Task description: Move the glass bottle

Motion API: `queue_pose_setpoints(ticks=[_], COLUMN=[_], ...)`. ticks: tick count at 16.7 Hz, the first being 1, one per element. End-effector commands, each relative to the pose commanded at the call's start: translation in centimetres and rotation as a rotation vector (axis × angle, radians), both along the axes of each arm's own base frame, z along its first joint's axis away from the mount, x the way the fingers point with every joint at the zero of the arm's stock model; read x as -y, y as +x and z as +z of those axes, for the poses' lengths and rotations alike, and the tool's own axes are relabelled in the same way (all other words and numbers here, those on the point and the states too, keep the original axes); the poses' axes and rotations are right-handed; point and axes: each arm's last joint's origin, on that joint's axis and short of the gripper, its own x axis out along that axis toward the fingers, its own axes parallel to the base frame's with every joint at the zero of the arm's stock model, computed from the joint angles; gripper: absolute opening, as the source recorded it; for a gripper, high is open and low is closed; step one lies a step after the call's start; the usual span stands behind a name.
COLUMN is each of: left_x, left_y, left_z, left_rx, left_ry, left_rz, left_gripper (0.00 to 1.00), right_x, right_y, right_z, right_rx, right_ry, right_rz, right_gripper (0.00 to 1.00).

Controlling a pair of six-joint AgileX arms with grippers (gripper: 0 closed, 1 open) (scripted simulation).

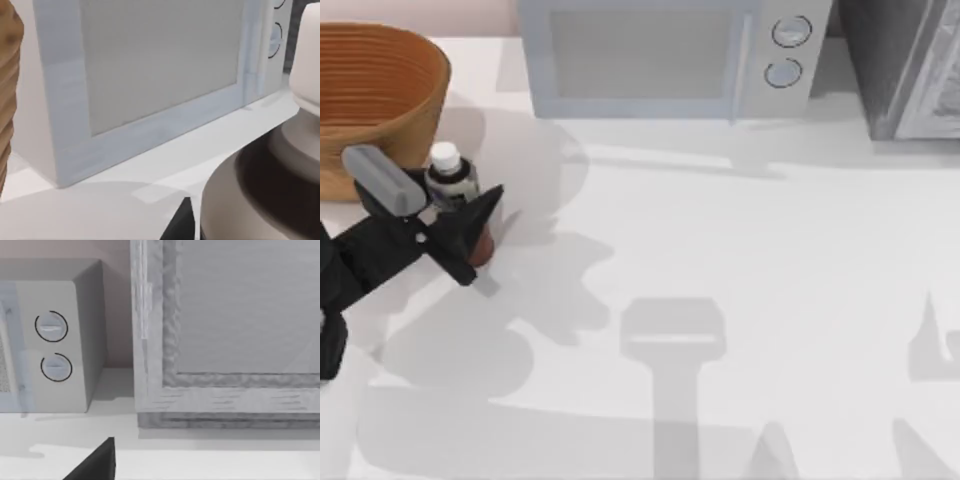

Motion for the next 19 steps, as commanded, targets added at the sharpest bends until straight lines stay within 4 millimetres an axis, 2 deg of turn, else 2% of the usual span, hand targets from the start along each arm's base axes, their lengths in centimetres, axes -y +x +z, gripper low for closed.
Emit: queue_pose_setpoints(ticks=[13, 19], left_x=[0.0, 0.0], left_y=[0.0, 0.0], left_z=[0.0, 0.0], left_rx=[0.0, 0.0], left_ry=[0.0, 0.0], left_rz=[0.0, 0.0], left_gripper=[0.98, 1.0], right_x=[0.0, 0.0], right_y=[0.0, 0.0], right_z=[0.0, 0.0], right_rx=[0.0, 0.0], right_ry=[0.0, 0.0], right_rz=[0.0, 0.0], right_gripper=[1.0, 1.0])
